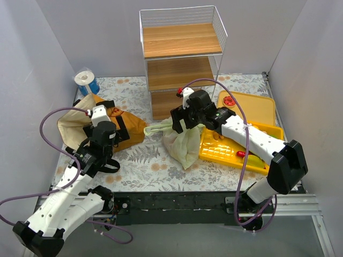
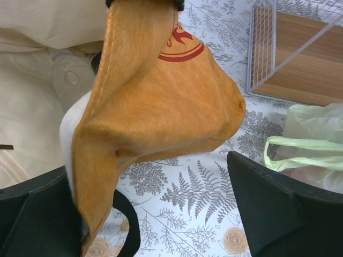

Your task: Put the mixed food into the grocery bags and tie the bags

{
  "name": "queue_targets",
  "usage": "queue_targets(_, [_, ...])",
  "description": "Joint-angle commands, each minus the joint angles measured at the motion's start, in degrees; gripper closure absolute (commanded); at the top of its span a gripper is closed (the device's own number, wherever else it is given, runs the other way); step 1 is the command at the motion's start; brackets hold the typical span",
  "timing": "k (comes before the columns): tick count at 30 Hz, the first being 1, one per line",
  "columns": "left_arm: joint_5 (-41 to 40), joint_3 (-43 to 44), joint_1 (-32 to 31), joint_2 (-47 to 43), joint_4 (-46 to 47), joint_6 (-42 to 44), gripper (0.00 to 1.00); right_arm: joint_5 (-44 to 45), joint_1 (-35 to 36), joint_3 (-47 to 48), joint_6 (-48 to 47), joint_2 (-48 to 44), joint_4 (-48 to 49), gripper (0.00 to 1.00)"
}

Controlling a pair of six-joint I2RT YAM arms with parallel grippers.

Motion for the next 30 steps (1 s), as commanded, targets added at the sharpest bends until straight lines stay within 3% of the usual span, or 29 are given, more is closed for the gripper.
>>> queue_targets(1, [7.90,-2.11,4.37,1.57,6.35,2.17,0.02,-4.85,-0.16,-0.95,0.82,1.24,1.73,0.01])
queue_targets(10, [21.51,-6.32,14.04,5.71,12.15,2.35,0.02,-1.61,-0.16,-1.82,0.73,2.38,-0.12,0.01])
queue_targets(19, [39.10,-11.07,18.18,7.82,21.64,0.06,0.21,3.30,-0.16,-4.37,1.52,3.34,-1.00,0.01])
queue_targets(22, [43.32,-11.34,18.27,7.99,23.40,0.50,0.33,4.55,-0.16,-4.73,1.52,4.92,-1.18,0.01])
queue_targets(25, [49.46,-10.81,18.18,7.99,23.49,1.73,0.57,4.99,-0.25,-5.16,1.52,6.77,-0.48,0.02])
queue_targets(28, [54.57,-9.49,18.18,7.21,22.18,2.17,0.76,4.47,-0.16,-5.78,1.52,8.18,1.10,0.11])
queue_targets(30, [58.94,-8.09,18.27,6.06,21.56,2.17,0.84,3.94,-0.16,-6.13,1.52,8.44,1.90,0.28])
